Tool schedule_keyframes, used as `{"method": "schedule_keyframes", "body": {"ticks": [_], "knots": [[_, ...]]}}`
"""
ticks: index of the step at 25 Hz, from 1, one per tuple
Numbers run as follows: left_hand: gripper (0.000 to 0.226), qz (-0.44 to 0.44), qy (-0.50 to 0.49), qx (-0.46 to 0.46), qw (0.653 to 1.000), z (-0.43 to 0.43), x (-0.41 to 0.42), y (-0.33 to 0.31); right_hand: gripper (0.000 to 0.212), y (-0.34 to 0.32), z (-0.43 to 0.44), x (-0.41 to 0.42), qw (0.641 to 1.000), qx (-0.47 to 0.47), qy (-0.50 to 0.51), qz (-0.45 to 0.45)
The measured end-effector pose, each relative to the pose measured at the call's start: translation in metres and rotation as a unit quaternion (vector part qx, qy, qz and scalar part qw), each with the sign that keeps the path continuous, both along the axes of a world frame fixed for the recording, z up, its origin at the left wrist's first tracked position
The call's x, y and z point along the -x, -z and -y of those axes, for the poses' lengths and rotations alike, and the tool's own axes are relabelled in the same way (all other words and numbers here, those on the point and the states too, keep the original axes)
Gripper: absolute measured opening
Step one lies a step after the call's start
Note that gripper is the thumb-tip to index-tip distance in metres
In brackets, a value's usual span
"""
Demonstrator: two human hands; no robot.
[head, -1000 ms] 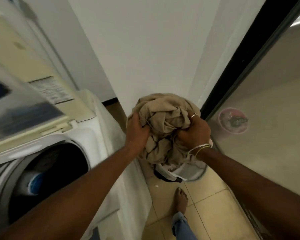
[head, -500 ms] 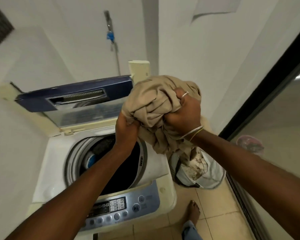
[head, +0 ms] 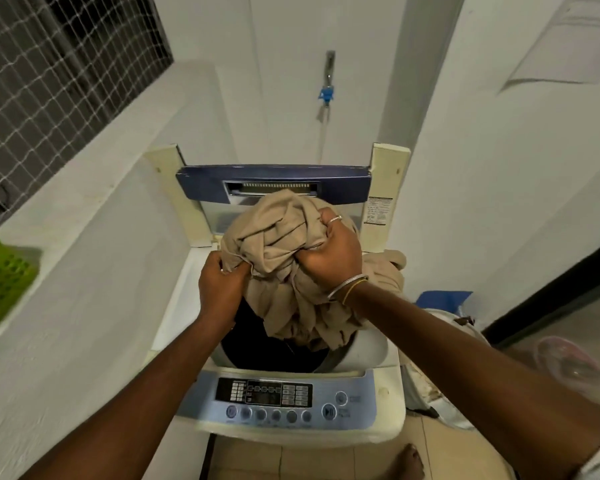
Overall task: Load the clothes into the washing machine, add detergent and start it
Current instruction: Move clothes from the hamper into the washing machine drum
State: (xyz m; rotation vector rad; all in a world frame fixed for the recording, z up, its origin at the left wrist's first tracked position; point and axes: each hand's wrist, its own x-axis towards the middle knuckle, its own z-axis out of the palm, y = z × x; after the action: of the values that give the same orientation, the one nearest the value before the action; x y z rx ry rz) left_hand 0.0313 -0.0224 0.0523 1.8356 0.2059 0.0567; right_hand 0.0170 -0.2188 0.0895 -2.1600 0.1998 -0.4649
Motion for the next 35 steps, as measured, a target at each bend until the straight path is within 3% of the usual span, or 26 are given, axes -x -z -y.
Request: {"method": "schedule_keyframes", "body": {"ticks": [4,6,9,14,18,21,23,25,28,30,33,35], "knots": [[0.022,-0.107,-0.009,-0.029,0.994,-0.024,-0.002,0.024,0.062,0.01,-0.013,-0.013,0.995,0.044,-0.08,-0.049],[0.016,-0.128,-0.006,-0.065,0.99,-0.031,-0.007,0.034,0.063,0.011,-0.019,-0.019,0.987,0.09,-0.115,-0.071],[0.025,-0.147,0.013,-0.152,0.977,-0.041,-0.013,0.049,0.054,0.021,-0.031,-0.025,0.969,0.172,-0.147,-0.098],[0.031,-0.186,0.149,-0.244,0.94,-0.044,-0.005,0.072,0.032,0.06,-0.034,-0.019,0.902,0.29,-0.244,-0.208],[0.044,-0.108,0.172,-0.282,0.938,-0.034,-0.011,0.076,0.043,0.091,-0.017,-0.014,0.887,0.348,-0.198,-0.228],[0.054,-0.068,0.213,-0.296,0.929,-0.022,-0.012,0.086,0.047,0.116,0.006,-0.006,0.832,0.43,-0.157,-0.312],[0.071,-0.095,0.258,-0.289,0.917,-0.013,-0.012,0.1,0.058,0.13,0.024,0.001,0.793,0.454,-0.133,-0.384],[0.088,-0.11,0.34,-0.325,0.876,-0.006,-0.011,0.114,0.079,0.139,0.039,0.006,0.769,0.457,-0.123,-0.429],[0.117,-0.068,0.396,-0.41,0.819,0.007,-0.017,0.143,0.076,0.147,0.055,0.007,0.766,0.501,-0.092,-0.393],[0.127,-0.062,0.412,-0.419,0.807,0.021,-0.02,0.157,0.062,0.15,0.064,0.001,0.766,0.523,-0.094,-0.361],[0.138,-0.093,0.436,-0.36,0.82,0.053,-0.015,0.155,0.041,0.147,0.074,-0.008,0.766,0.528,-0.121,-0.346],[0.143,-0.105,0.433,-0.315,0.838,0.065,-0.017,0.154,0.034,0.139,0.07,-0.012,0.791,0.499,-0.118,-0.334]]}}
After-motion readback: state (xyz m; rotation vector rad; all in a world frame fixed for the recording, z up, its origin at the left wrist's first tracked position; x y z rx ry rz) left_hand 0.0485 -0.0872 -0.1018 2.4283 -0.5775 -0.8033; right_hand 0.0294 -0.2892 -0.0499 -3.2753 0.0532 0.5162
